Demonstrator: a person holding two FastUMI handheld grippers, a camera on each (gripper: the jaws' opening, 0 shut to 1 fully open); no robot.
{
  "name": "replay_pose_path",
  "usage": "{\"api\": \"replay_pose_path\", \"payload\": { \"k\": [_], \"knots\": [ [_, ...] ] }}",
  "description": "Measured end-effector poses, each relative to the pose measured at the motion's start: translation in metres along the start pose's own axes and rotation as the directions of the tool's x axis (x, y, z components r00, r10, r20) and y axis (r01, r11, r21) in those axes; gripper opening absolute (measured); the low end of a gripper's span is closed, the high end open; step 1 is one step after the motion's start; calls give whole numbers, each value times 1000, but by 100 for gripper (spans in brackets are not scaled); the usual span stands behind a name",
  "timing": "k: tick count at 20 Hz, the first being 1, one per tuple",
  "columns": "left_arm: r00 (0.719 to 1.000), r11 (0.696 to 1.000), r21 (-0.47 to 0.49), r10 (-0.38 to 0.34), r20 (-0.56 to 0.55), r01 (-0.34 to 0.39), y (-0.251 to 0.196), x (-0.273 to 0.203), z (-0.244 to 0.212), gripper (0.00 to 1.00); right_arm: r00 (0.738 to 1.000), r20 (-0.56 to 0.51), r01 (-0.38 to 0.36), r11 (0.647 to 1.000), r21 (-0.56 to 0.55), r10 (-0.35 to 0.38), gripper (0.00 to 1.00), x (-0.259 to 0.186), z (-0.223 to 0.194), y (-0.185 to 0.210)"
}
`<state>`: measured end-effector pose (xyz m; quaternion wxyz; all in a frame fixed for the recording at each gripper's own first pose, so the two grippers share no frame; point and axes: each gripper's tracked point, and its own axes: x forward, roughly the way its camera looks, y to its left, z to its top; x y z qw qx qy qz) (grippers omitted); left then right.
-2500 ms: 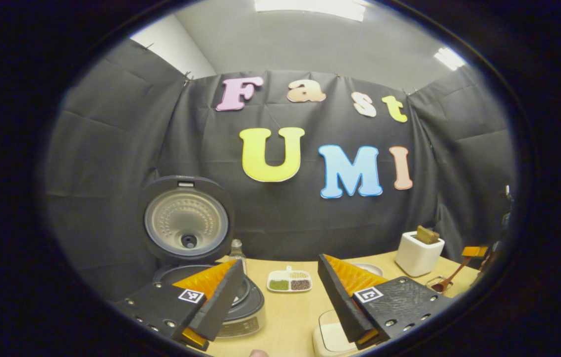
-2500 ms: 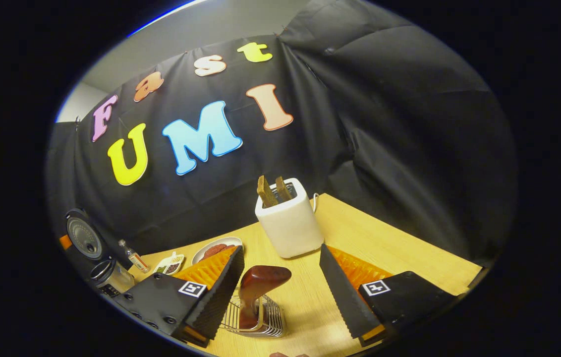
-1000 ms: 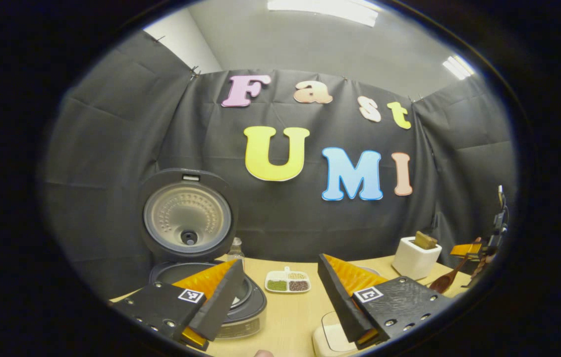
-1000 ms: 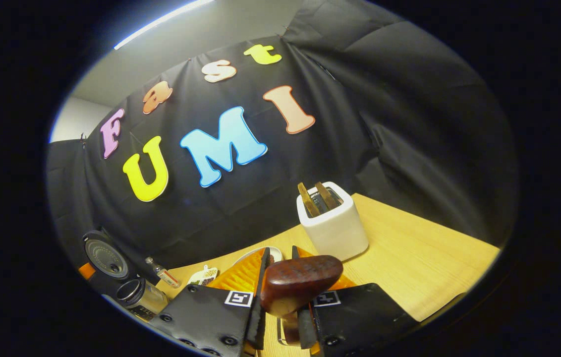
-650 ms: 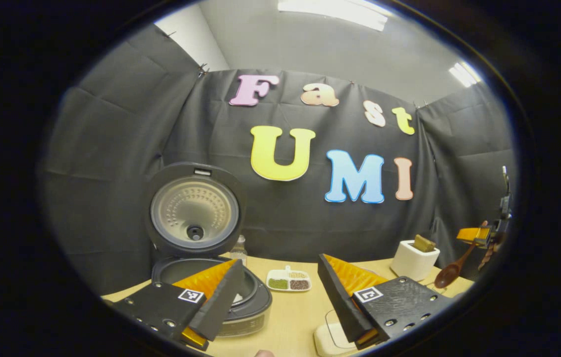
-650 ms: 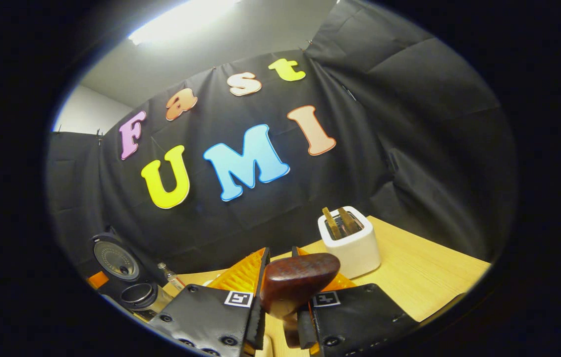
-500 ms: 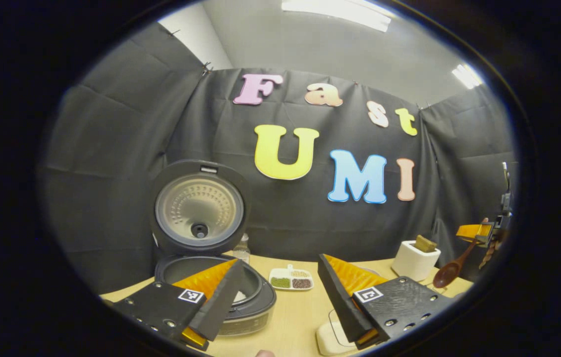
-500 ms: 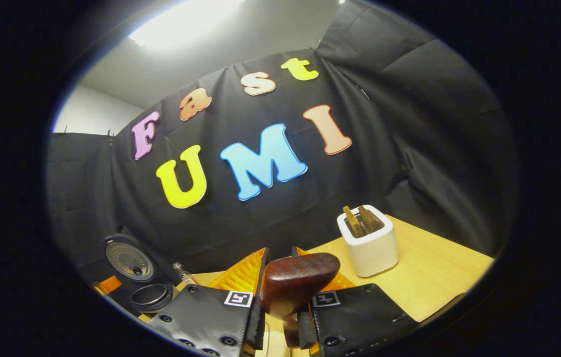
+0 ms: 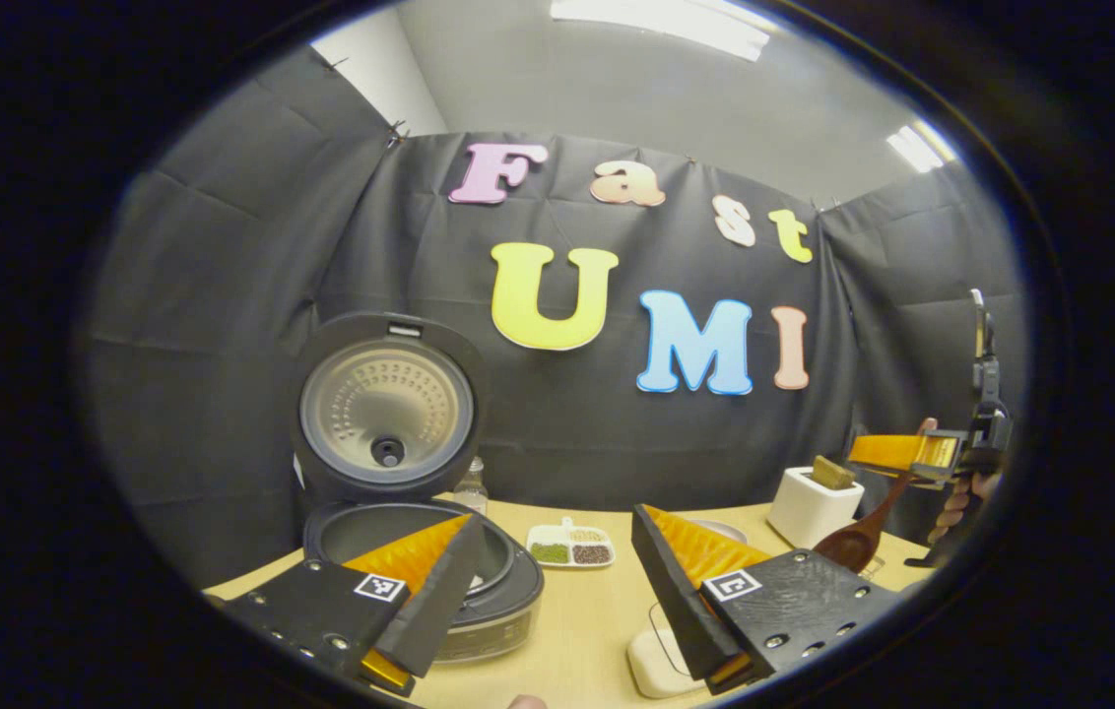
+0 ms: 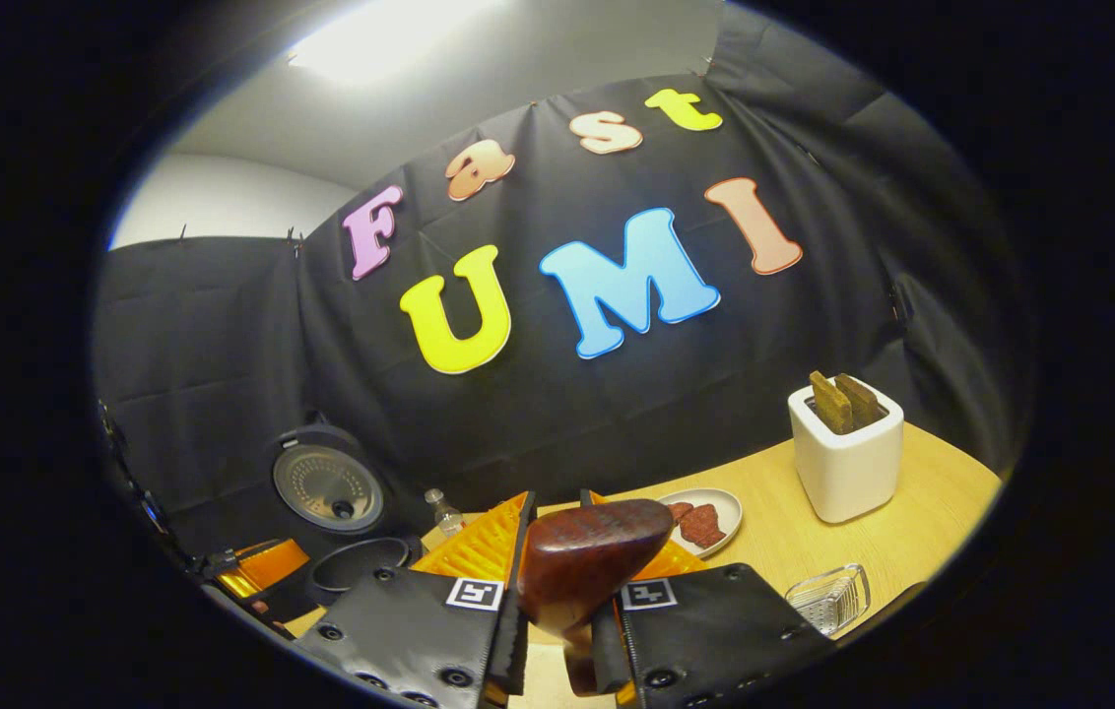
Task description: Close the left gripper, press the button to open the rice cooker; take a wooden spoon from the chopstick holder with the right hand, scoop a spoonful of rice and pour it into the rice cooker, then put the wooden spoon back into the chopstick holder.
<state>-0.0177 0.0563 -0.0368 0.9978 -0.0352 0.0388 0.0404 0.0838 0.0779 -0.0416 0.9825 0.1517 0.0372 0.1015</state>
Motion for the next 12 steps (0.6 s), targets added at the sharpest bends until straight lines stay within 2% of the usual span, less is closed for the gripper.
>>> {"api": "replay_pose_path", "payload": {
  "k": [2, 3, 6, 12],
  "knots": [
    [1000, 1000, 6, -17, -20, 17, -8, 1, -3, 93, 999, -49, 5, 999, -50, -7, 26, 10, -22, 2],
    [999, 999, 9, -32, -15, 32, -15, 1, -1, 92, 997, -75, 9, 997, -71, -14, 29, 15, -33, 3],
    [999, 999, 16, -50, -7, 50, -22, -2, 4, 93, 986, -166, 6, 993, -119, -26, 27, 29, -68, 1],
    [1000, 1000, 12, -22, -11, 22, -13, 0, 0, 93, 959, -282, -47, 990, -133, 8, 27, 38, -119, 9]
  ]
}}
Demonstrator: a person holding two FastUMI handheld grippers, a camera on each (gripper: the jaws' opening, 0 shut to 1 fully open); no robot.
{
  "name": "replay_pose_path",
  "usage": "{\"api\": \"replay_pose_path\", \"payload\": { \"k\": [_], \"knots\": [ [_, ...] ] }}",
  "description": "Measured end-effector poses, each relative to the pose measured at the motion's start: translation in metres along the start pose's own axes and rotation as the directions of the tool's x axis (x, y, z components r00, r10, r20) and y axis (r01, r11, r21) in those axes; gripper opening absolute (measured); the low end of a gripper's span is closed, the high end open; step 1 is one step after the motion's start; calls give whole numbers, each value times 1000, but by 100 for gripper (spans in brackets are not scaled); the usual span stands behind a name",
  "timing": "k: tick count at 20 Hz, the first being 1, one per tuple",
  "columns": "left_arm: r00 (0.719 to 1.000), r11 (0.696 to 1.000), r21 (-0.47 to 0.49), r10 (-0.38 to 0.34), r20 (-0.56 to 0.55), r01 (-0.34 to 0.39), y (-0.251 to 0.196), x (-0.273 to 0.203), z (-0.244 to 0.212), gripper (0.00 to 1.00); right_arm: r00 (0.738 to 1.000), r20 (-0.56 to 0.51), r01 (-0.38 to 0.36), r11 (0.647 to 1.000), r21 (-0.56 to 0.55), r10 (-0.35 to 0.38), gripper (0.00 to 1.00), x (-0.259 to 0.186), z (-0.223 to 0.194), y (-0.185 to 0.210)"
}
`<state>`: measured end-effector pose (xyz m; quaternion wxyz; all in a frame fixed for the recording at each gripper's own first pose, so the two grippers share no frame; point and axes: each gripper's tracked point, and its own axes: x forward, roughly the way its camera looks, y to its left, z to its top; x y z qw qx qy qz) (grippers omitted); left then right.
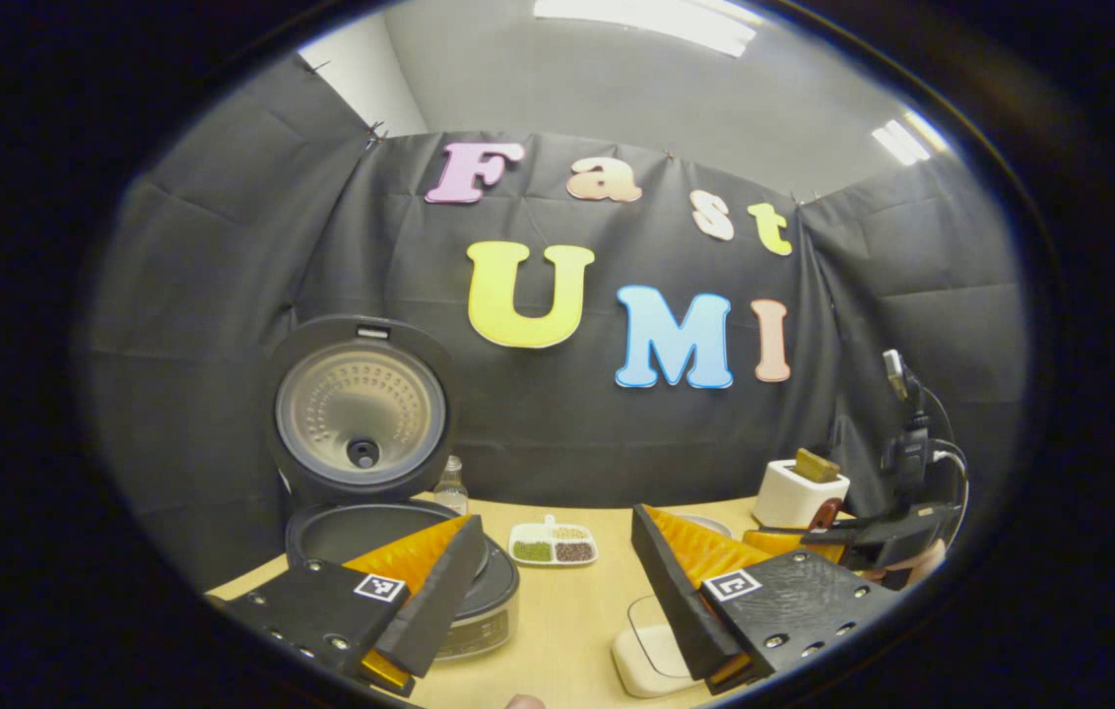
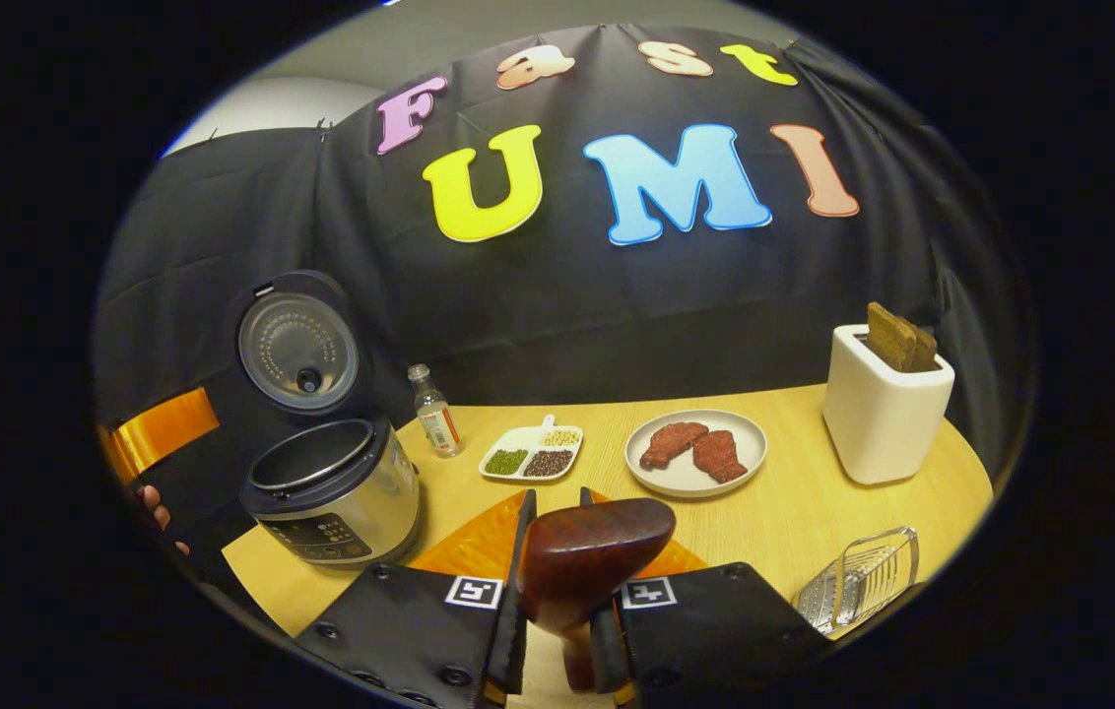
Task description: Close the left gripper, press the button to open the rice cooker; take a wooden spoon from the chopstick holder with the right hand, scoop a spoonful of rice and pour it into the rice cooker, then put the wooden spoon back into the chopstick holder.
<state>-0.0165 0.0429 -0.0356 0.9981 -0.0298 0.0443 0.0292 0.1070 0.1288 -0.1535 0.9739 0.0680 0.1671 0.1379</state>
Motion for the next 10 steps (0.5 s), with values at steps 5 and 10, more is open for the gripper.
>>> {"api": "replay_pose_path", "payload": {
  "k": [5, 10],
  "knots": [
    [999, 999, -23, 35, -3, -36, 17, 1, 0, 92, 999, -28, -25, 999, 32, 26, 27, 4, -13, 14],
    [999, 998, -42, 41, -8, -41, 21, -3, -3, 92, 985, -70, -144, 975, 170, 158, 27, 8, -28, 51]
  ]
}}
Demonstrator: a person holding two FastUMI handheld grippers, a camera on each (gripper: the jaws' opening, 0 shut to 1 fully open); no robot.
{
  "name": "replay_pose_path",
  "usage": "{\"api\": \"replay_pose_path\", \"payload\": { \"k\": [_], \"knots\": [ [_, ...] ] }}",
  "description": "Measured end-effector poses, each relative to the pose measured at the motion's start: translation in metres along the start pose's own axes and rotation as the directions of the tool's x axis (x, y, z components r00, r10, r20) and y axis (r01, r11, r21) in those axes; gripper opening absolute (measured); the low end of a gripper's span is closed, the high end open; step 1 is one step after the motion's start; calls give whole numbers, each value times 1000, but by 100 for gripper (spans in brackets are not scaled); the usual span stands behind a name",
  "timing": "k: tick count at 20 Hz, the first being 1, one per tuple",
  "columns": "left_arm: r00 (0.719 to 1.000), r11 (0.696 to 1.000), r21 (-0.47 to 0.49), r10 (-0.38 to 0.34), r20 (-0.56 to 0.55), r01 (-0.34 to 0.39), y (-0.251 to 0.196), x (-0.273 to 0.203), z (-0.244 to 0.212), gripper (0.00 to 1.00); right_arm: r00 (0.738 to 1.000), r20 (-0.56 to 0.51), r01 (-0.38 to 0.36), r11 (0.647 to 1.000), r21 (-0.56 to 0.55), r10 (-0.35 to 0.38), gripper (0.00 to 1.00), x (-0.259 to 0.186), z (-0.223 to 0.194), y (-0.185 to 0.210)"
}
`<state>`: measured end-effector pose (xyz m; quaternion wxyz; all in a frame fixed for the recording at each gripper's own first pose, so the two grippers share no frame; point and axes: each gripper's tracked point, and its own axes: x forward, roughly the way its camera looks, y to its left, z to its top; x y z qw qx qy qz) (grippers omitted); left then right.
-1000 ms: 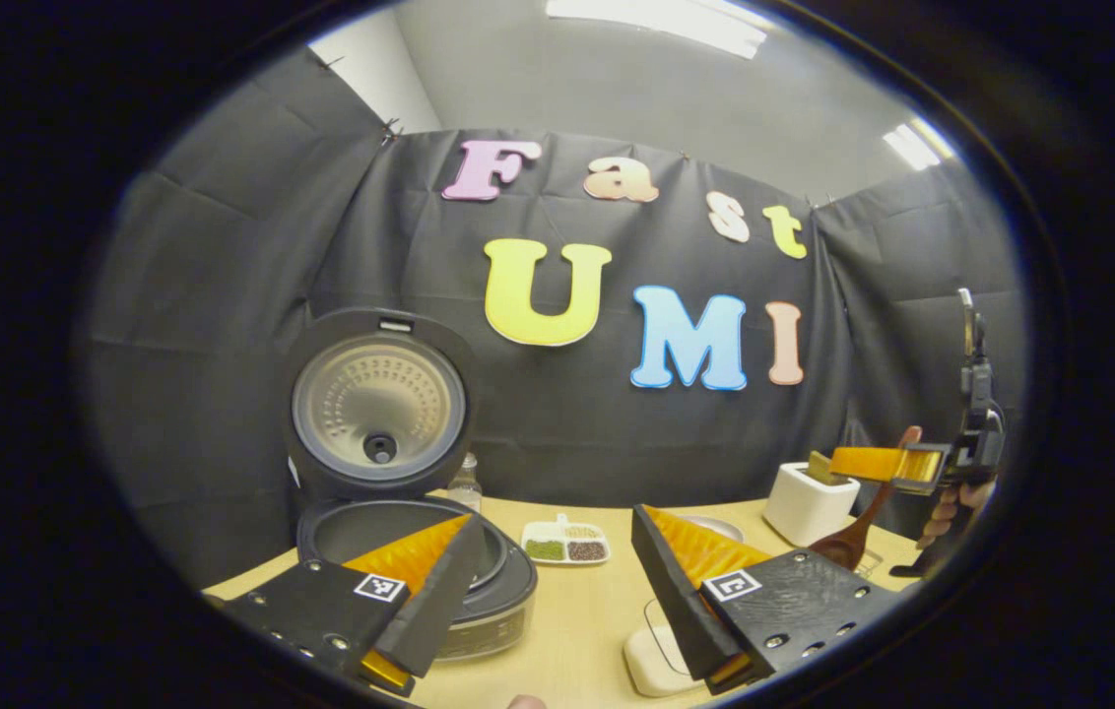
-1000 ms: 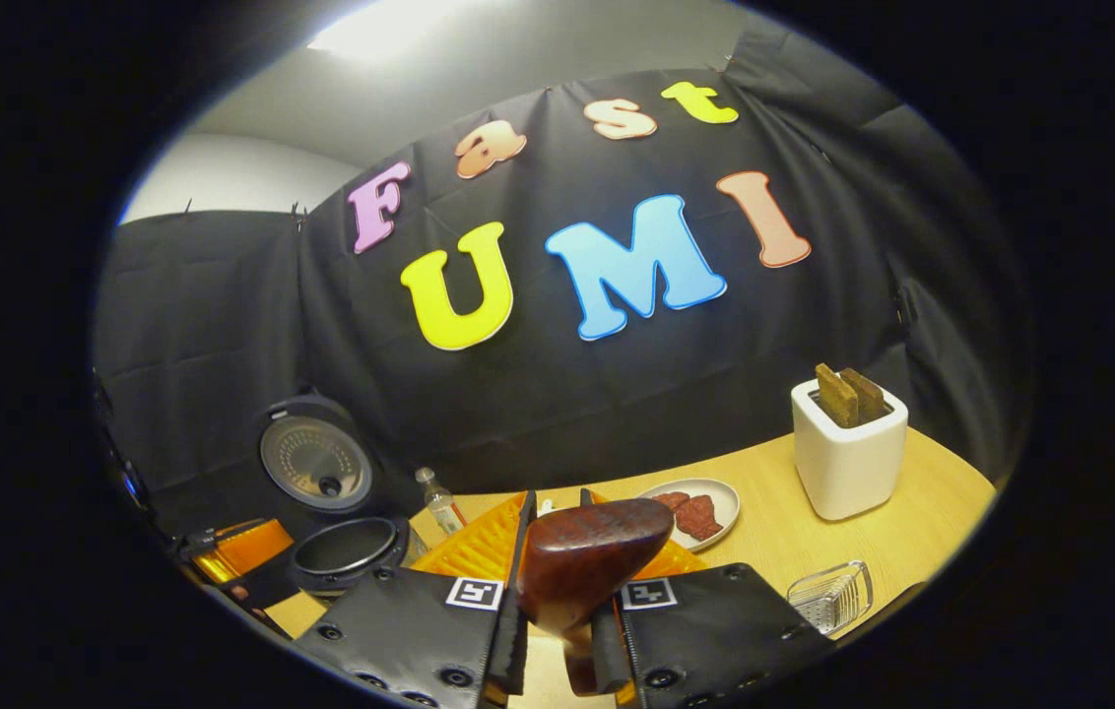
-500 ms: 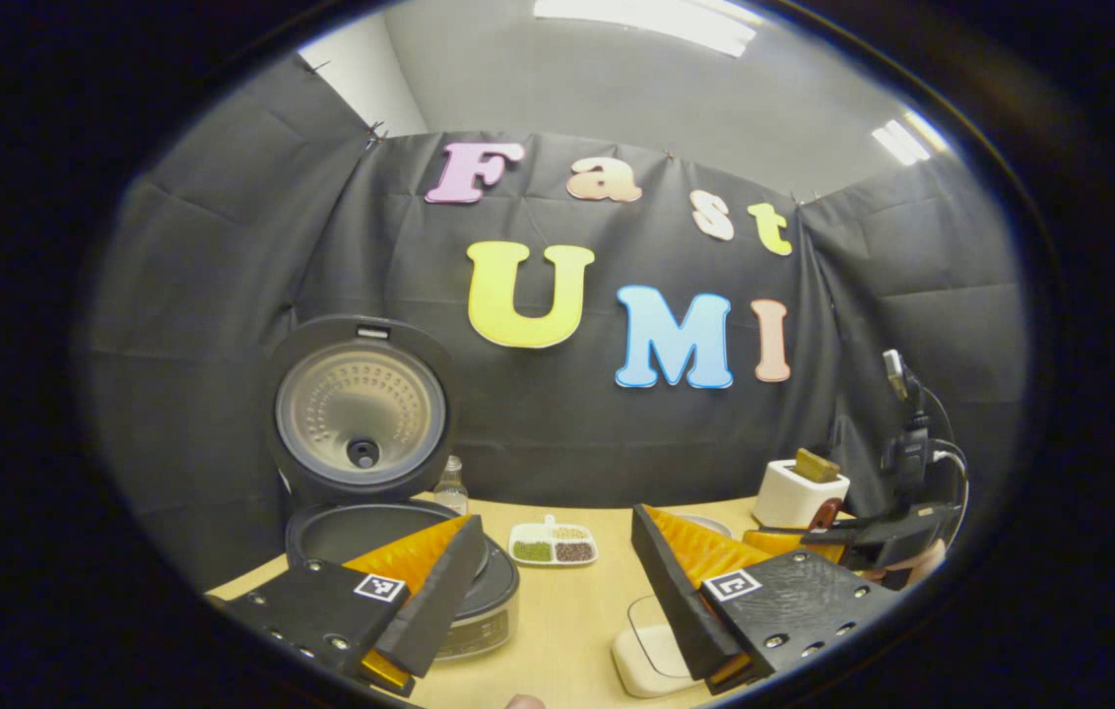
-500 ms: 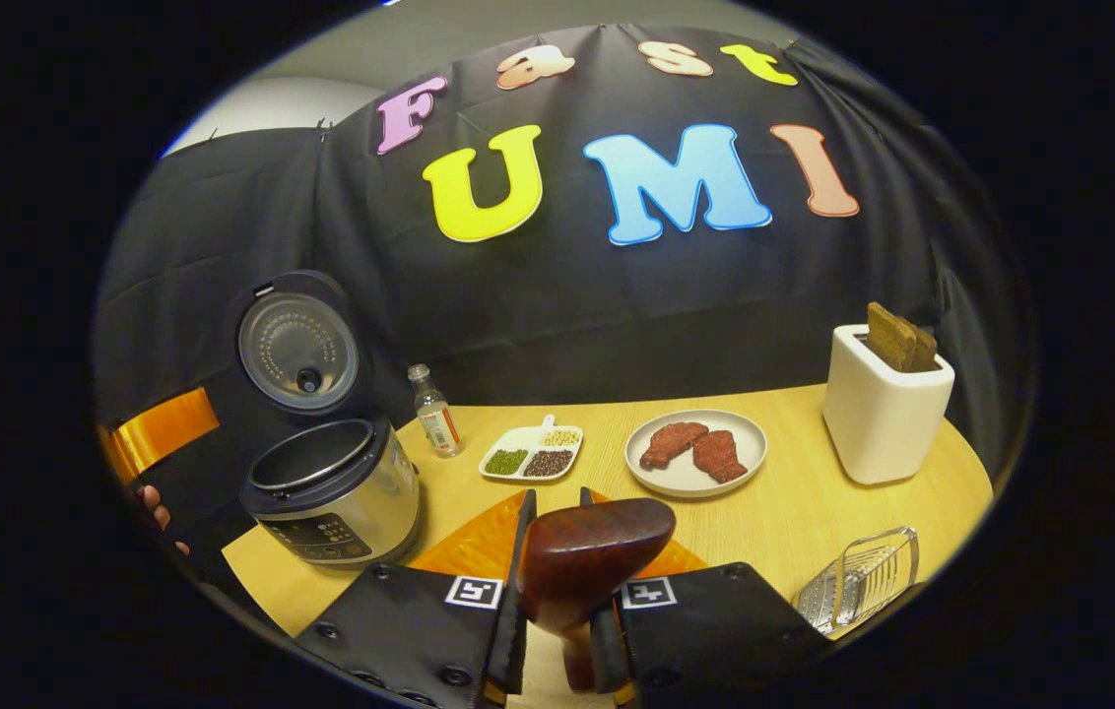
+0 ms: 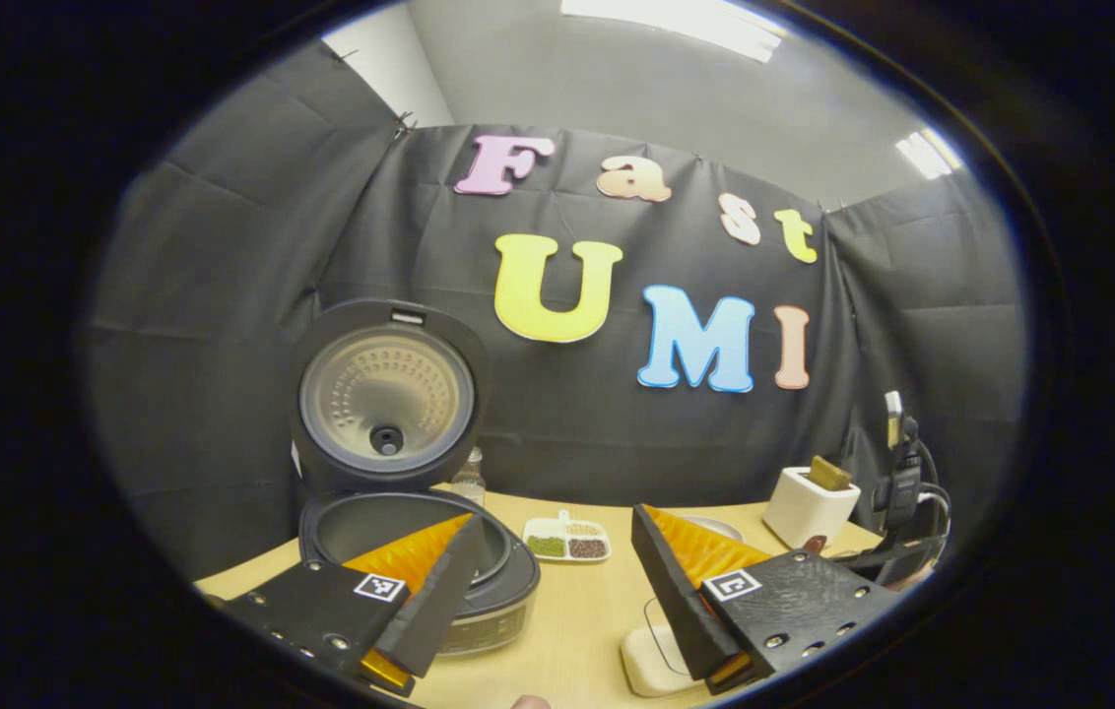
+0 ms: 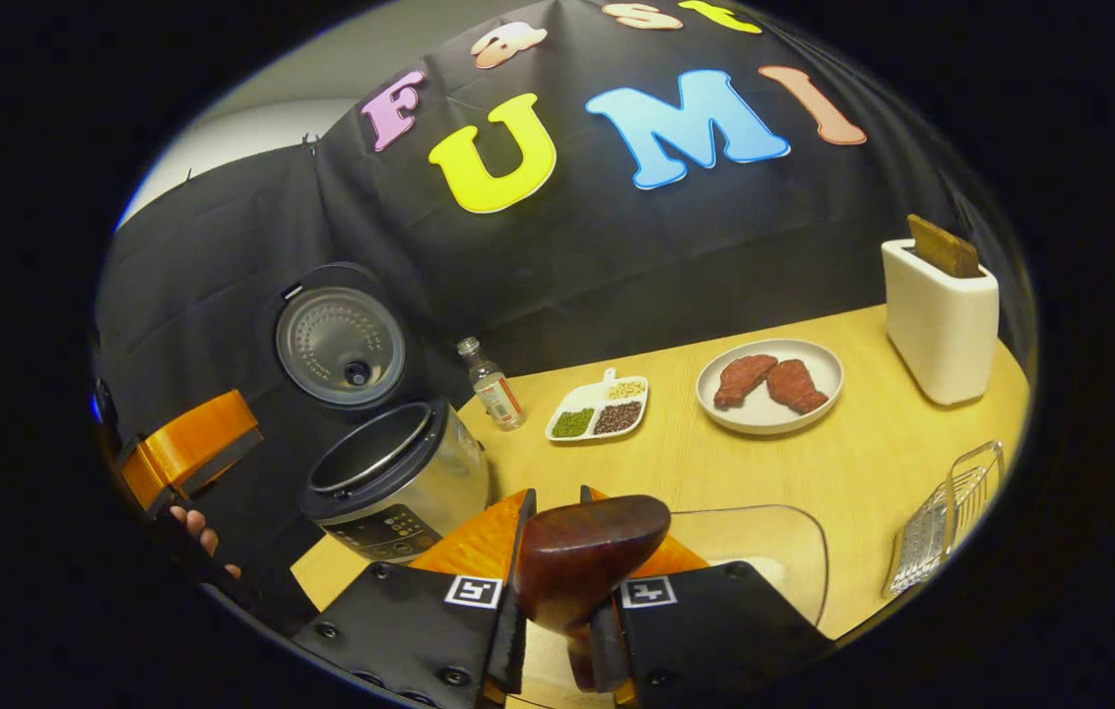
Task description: Close the left gripper, press the button to open the rice cooker; take a wooden spoon from the chopstick holder with the right hand, scoop a spoonful of rice and pour it into the rice cooker, then put the wooden spoon back into the chopstick holder.
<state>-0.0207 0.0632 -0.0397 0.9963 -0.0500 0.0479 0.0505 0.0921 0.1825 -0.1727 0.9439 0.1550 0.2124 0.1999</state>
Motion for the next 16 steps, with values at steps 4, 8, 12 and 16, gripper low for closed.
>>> {"api": "replay_pose_path", "payload": {
  "k": [4, 8, 12, 16],
  "knots": [
    [1000, 999, 41, -1, 3, 0, -3, -7, 3, 92, 999, -9, -36, 991, 131, 37, 29, 7, -4, 7],
    [1000, 997, 76, -20, 13, 19, -12, -12, 5, 93, 998, -16, -62, 972, 226, 68, 27, 9, -6, 5],
    [1000, 998, 54, -16, 17, 15, -10, -13, 6, 93, 996, -7, -77, 939, 335, 84, 27, 9, -6, -4],
    [1000, 1000, 10, 0, 8, -1, -1, -10, 3, 93, 998, -1, -56, 902, 428, 62, 29, 5, -6, -23]
  ]
}}
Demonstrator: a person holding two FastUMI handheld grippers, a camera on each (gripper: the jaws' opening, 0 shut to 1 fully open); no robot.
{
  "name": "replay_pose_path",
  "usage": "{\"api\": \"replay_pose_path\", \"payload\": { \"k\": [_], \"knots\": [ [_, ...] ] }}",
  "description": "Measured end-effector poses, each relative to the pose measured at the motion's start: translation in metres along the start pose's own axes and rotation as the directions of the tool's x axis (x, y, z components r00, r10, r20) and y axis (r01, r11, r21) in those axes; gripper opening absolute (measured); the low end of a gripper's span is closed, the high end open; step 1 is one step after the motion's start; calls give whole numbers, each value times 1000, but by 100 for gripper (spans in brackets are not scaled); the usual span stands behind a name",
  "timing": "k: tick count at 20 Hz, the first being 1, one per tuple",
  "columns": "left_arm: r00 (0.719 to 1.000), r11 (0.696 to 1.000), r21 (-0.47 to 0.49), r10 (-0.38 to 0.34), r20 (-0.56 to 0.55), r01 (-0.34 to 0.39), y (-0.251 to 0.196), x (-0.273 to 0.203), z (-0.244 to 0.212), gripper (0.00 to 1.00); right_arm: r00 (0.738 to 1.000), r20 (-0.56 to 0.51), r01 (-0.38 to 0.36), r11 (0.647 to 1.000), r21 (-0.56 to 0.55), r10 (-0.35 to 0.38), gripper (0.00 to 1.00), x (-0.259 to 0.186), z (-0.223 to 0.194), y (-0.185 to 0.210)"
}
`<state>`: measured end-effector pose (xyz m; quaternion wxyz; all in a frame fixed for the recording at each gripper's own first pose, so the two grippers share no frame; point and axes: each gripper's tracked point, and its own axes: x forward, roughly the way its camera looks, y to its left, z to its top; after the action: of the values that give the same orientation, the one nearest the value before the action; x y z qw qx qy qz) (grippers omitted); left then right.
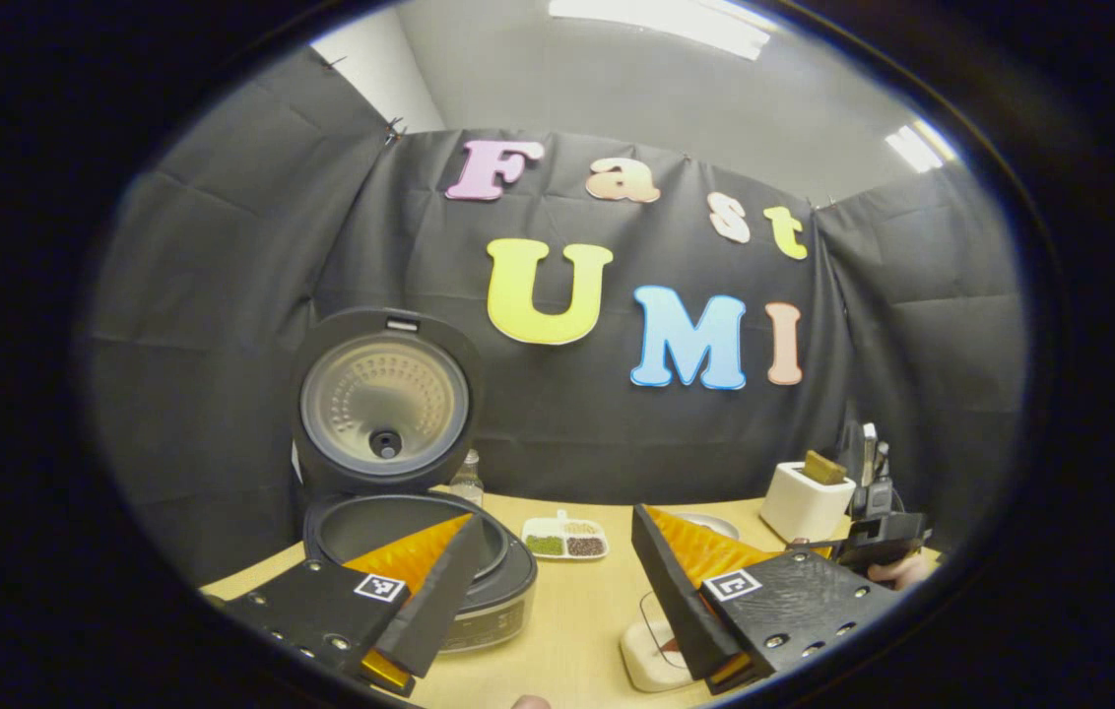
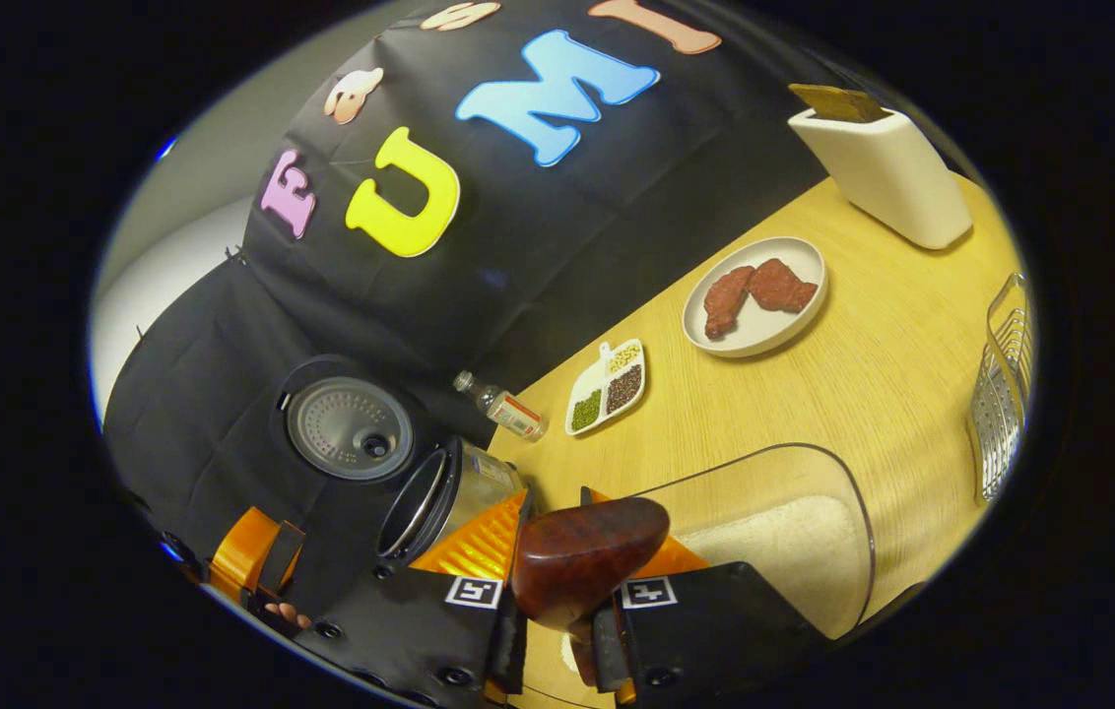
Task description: Close the left gripper, press the button to open the rice cooker; take a wooden spoon from the chopstick holder with the right hand, scoop a spoonful of rice and pour it into the rice cooker, then put the wooden spoon back into the chopstick holder.
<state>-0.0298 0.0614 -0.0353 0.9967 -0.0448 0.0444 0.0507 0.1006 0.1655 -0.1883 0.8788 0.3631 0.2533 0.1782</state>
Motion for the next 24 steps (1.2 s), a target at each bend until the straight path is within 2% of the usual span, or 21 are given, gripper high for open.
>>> {"api": "replay_pose_path", "payload": {
  "k": [3, 4, 6, 9, 13, 19, 20, 21, 24],
  "knots": [
    [999, 998, 25, 54, 7, -54, 17, -1, 1, 92, 999, 41, 16, 998, 62, -18, 27, -10, 19, -13],
    [998, 998, 26, 59, 7, -59, 18, -3, 0, 94, 998, 59, 19, 996, 86, -24, 29, -13, 25, -18],
    [998, 998, 14, 59, 5, -59, 19, -4, -2, 92, 995, 89, 27, 990, 140, -40, 27, -21, 37, -28],
    [998, 998, 5, 68, -1, -68, 23, -3, -5, 93, 989, 130, 37, 967, 251, -72, 29, -30, 51, -46],
    [996, 996, -6, 94, 1, -94, 33, -4, -5, 92, 980, 188, -15, 922, 387, -63, 27, -39, 69, -55],
    [992, 992, -9, 128, 13, -128, 53, -12, -3, 92, 958, 279, -93, 851, 516, -65, 29, -45, 98, -56],
    [991, 991, -14, 135, 15, -135, 57, -14, -4, 92, 954, 293, -112, 840, 532, -58, 26, -44, 103, -53],
    [990, 990, -20, 141, 13, -140, 62, -15, -6, 92, 951, 304, -132, 831, 541, -48, 29, -42, 106, -48],
    [986, 986, -26, 166, 7, -166, 80, -19, -10, 92, 949, 313, -163, 816, 554, -24, 29, -32, 110, -31]
  ]
}}
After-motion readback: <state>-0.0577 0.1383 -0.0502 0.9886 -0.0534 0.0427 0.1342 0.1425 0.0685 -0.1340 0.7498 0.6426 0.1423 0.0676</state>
